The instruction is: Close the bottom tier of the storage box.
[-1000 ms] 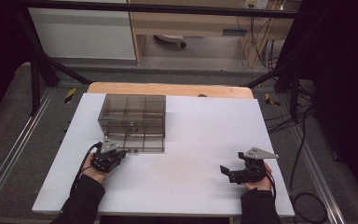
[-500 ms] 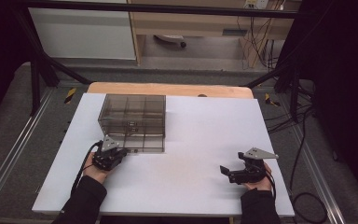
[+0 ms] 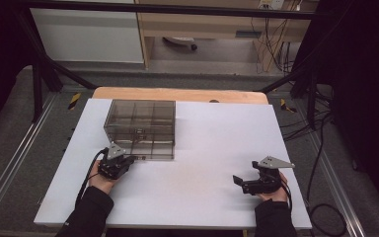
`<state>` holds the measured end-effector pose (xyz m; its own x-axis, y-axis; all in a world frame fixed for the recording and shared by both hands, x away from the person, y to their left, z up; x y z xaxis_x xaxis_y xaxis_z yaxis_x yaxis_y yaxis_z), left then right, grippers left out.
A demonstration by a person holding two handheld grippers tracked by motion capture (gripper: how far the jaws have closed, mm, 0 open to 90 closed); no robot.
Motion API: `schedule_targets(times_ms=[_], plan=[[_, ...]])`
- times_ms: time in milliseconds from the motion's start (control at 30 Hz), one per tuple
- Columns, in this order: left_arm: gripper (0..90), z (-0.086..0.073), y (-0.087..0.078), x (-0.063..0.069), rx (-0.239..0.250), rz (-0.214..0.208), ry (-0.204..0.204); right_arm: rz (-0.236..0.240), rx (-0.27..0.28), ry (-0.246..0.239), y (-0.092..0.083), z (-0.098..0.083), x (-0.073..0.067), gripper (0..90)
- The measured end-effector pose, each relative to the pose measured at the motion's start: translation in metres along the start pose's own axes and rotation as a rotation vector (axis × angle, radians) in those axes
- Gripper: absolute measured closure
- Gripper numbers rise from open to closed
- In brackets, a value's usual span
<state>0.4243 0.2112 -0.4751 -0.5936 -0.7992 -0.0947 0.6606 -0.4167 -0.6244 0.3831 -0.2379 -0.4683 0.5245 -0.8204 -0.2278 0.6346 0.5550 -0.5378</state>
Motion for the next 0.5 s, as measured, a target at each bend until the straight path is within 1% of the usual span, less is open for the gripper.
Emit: schedule_targets(times_ms=[500], plan=[[90.0, 0.0019, 0.0027, -0.0029, 0.01, 0.005, -0.019, 0.0, 0.001, 0.001, -0.0001, 0.0, 0.0, 0.7]])
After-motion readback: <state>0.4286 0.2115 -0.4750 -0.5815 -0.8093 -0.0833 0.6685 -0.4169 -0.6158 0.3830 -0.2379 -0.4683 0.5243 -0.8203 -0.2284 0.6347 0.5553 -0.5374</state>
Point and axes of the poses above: each handheld gripper's, and its own axes: y roughly forward along the jaws, z roughly out of its top, x roughly to its right, the point moved 4 cm from there along y, roughly forward along the jaws, and after that the axes turned 6 degrees about y, right-handed, at the moved point
